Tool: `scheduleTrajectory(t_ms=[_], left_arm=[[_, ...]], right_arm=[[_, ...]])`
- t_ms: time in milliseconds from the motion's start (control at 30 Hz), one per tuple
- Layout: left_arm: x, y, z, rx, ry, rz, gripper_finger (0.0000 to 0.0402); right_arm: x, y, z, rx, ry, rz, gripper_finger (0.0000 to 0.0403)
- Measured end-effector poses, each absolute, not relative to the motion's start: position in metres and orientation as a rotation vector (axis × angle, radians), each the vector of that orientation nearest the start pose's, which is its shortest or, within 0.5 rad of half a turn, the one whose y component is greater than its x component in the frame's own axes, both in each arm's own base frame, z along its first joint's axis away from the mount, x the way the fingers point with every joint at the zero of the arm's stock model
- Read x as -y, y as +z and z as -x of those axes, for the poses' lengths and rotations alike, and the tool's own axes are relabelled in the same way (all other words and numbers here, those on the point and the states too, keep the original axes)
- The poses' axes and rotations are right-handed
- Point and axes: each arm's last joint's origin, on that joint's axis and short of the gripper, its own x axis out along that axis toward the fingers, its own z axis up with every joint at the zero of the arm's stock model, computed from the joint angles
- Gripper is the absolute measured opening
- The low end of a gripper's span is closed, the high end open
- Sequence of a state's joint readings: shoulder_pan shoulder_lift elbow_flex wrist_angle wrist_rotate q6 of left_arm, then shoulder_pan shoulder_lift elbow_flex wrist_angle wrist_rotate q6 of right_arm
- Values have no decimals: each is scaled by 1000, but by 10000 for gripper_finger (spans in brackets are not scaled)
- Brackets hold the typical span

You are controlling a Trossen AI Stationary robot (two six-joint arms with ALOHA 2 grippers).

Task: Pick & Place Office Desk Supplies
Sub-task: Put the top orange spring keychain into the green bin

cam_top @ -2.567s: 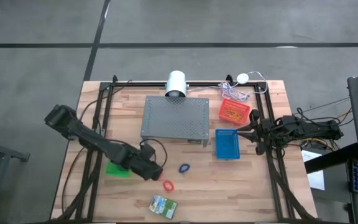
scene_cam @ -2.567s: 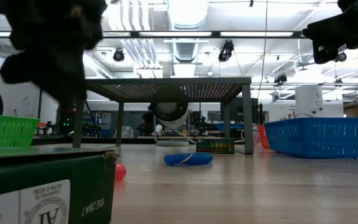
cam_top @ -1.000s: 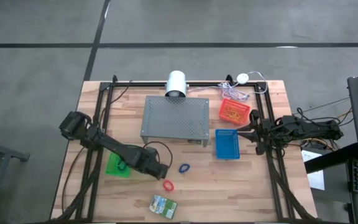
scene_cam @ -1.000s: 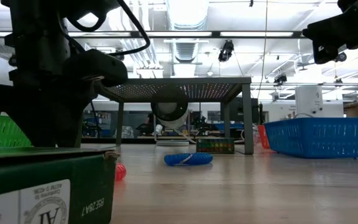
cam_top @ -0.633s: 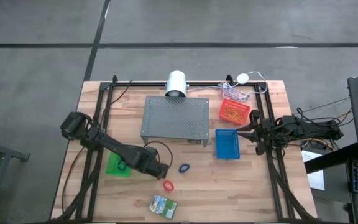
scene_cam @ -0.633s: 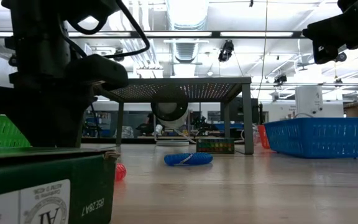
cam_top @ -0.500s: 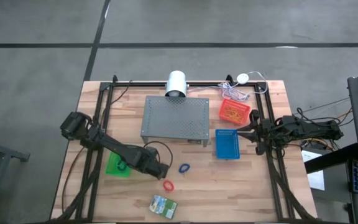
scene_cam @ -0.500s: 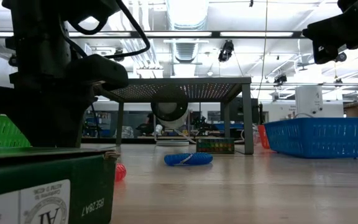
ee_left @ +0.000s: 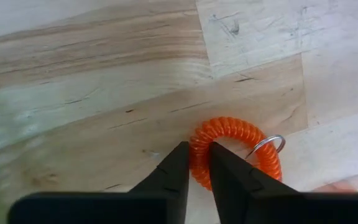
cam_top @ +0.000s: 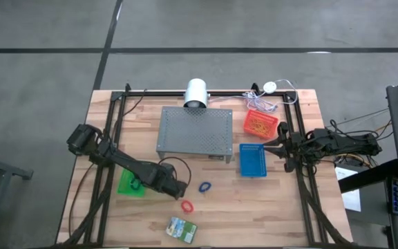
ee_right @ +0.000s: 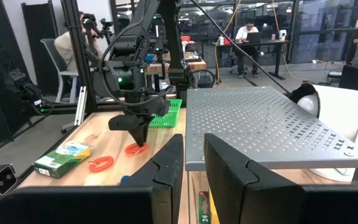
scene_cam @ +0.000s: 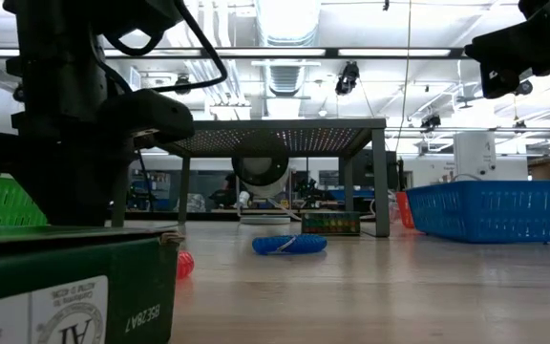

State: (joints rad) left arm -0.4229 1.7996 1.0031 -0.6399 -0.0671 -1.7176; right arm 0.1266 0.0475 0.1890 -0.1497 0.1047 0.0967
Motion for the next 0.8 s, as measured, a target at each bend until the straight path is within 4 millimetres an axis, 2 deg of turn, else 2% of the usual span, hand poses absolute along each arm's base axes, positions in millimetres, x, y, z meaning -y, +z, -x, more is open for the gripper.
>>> scheduleTrajectory(t_ms=[167,467,600,800], left_arm=[[124,132,-281,-1196,927,1065,26],[124,133,-280,-1196,924,1065,24],[122,141,-275,-1211,918,1060,24],[118,165,-265,-1184,903,1034,24]], right_arm=[[-8,209,-87,-9,21,-96,63],[-8,209,-87,-9,21,-96,63],[-8,209,-87,-9,21,-96,63],[-8,209,-87,-9,21,-96,63]])
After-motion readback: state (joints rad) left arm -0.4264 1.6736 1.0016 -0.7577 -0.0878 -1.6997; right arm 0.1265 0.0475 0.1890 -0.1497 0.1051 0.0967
